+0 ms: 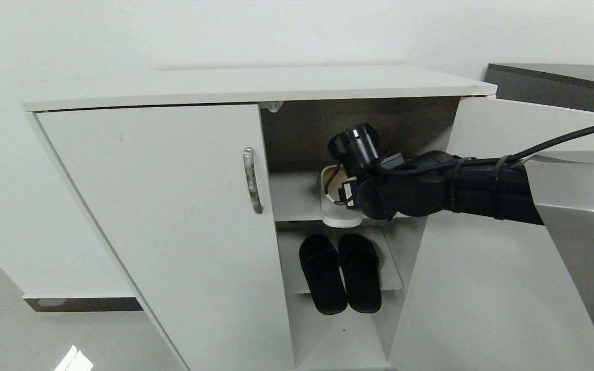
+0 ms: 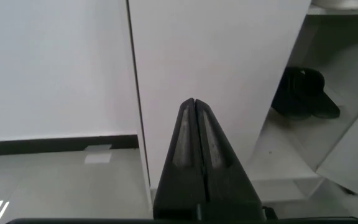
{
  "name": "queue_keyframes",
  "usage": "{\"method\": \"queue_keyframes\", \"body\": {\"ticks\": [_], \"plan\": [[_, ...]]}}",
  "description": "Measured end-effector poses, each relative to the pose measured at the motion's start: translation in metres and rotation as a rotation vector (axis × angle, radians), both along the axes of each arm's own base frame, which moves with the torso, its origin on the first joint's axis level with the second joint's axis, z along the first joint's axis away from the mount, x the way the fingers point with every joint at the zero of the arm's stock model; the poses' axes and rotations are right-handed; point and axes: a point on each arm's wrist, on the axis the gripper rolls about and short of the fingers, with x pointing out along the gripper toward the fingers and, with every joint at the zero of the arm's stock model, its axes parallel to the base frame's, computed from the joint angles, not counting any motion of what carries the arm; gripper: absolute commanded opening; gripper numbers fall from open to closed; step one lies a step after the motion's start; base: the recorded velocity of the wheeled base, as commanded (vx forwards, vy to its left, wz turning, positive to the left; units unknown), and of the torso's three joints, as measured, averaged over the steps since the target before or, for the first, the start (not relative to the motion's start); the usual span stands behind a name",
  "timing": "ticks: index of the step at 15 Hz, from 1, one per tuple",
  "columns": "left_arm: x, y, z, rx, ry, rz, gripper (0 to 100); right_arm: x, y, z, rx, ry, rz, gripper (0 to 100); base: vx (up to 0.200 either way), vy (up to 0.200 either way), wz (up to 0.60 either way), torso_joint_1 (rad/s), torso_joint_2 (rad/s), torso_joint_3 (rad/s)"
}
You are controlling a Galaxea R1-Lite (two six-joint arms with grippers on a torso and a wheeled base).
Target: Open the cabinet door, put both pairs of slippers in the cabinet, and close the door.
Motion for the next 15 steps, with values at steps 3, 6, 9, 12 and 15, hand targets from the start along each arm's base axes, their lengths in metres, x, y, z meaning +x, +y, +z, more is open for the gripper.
{"method": "queue_keyframes", "body": {"ticks": [3, 6, 9, 12, 15], "plan": [[0.0, 0.0, 0.0, 0.0, 0.0, 0.0, 0, 0.01, -0.014, 0.0, 0.075, -0.004, -0.07, 100, 0.0, 0.0, 0.0, 0.0, 0.0, 0.0], [0.0, 0.0, 0.0, 0.0, 0.0, 0.0, 0, 0.008, -0.015, 0.006, 0.123, -0.002, -0.05, 100, 0.0, 0.0, 0.0, 0.0, 0.0, 0.0], [0.0, 0.0, 0.0, 0.0, 0.0, 0.0, 0, 0.003, -0.013, 0.012, 0.169, -0.006, -0.041, 100, 0.0, 0.0, 0.0, 0.0, 0.0, 0.0], [0.0, 0.0, 0.0, 0.0, 0.0, 0.0, 0, -0.006, -0.006, 0.019, 0.205, -0.012, -0.013, 100, 0.0, 0.0, 0.0, 0.0, 0.0, 0.0], [0.0, 0.0, 0.0, 0.0, 0.0, 0.0, 0, -0.014, -0.002, 0.029, 0.265, -0.023, 0.026, 100, 0.0, 0.0, 0.0, 0.0, 0.0, 0.0]]}}
